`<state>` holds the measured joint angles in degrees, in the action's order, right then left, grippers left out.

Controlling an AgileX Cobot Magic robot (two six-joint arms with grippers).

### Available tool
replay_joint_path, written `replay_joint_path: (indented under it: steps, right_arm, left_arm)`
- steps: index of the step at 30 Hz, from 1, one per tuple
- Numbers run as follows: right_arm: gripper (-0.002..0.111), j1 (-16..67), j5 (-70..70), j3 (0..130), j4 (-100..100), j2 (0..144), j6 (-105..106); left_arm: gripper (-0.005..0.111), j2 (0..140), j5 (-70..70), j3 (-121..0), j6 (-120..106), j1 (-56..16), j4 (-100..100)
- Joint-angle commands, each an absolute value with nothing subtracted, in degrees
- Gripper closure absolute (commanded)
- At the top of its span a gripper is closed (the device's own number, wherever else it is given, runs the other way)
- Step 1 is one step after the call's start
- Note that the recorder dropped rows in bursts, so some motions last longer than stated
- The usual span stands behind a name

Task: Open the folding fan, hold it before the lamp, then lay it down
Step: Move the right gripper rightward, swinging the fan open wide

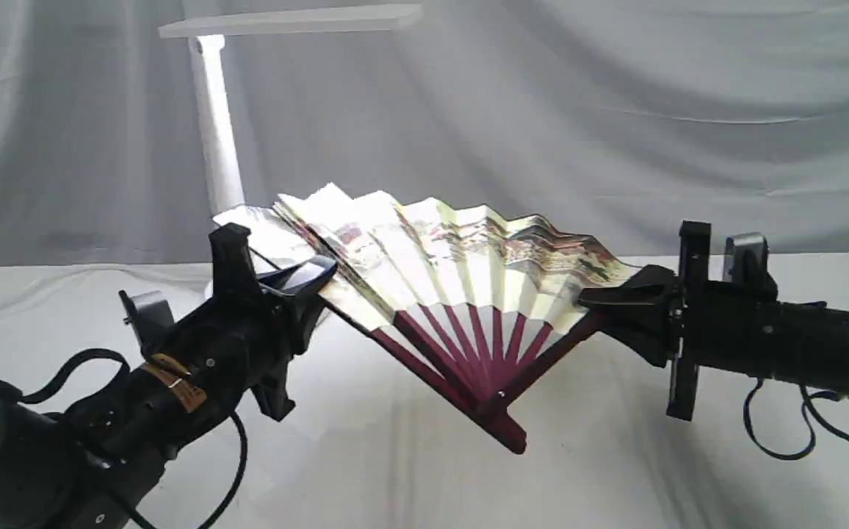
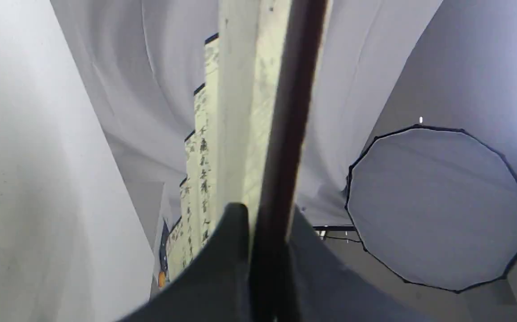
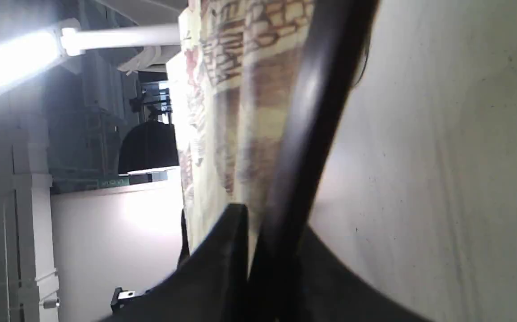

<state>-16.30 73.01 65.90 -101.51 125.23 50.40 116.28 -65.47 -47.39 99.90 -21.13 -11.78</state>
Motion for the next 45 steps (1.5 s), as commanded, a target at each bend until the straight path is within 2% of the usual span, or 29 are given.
replay_joint_path:
  steps: [1,9,23,45]
  right_arm:
    - [0.108,-19.46,69.96,62.97,-99.95,123.54,55.68]
    - [0.108,-23.89,69.96,58.60,-99.95,120.55,58.48]
    - [0.108,-29.19,69.96,50.86,-99.95,117.63,63.11]
    - [0.108,-36.02,69.96,46.48,-99.95,115.57,64.06]
  left_arm:
    - [0.107,114.50,-69.96,-47.50,99.97,-22.82,-2.21]
    - [0.107,114.50,-69.96,-47.50,97.76,-26.69,7.22]
    - [0.107,114.50,-69.96,-47.50,96.79,-26.69,9.46]
    - [0.107,114.50,-69.96,-47.50,95.31,-26.69,11.67]
